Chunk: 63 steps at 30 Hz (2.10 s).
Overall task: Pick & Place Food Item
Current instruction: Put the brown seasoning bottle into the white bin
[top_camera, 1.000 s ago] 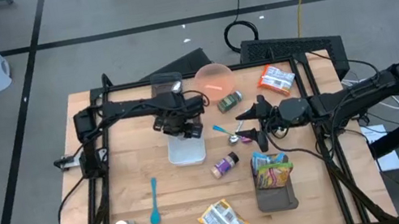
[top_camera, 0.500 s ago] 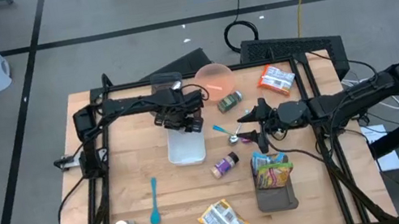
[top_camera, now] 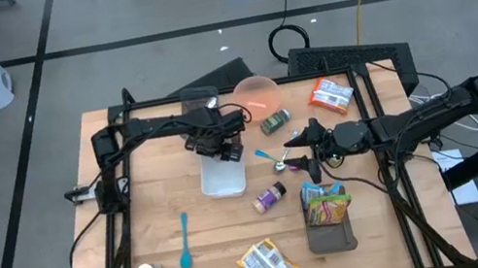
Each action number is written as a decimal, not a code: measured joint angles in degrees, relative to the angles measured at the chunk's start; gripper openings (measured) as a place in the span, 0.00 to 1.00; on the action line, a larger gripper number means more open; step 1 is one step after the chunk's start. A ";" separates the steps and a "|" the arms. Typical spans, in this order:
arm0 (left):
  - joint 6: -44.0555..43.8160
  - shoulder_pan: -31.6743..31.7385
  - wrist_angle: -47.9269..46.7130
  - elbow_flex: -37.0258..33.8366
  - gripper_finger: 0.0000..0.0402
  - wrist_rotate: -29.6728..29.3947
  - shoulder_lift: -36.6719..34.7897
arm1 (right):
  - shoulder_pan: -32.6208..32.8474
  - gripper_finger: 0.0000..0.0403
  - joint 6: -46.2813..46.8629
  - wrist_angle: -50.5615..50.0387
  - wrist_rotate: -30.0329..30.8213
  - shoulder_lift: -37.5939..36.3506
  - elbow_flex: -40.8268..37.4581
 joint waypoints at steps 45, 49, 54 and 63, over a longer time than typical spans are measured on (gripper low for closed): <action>3.13 0.07 -11.52 15.53 0.64 -0.94 0.20 | 0.00 0.63 1.00 0.81 0.00 0.00 0.00; 5.69 0.07 -16.11 20.25 0.64 -1.06 0.20 | 0.02 0.63 1.53 0.81 -0.04 0.01 0.00; 7.73 -0.68 -18.81 25.14 0.64 -0.08 0.15 | 0.02 0.63 1.55 0.75 -2.90 -0.01 0.00; 13.05 -4.66 -19.68 36.70 0.64 1.08 -1.24 | 0.02 0.63 1.60 0.46 -5.95 -0.01 0.00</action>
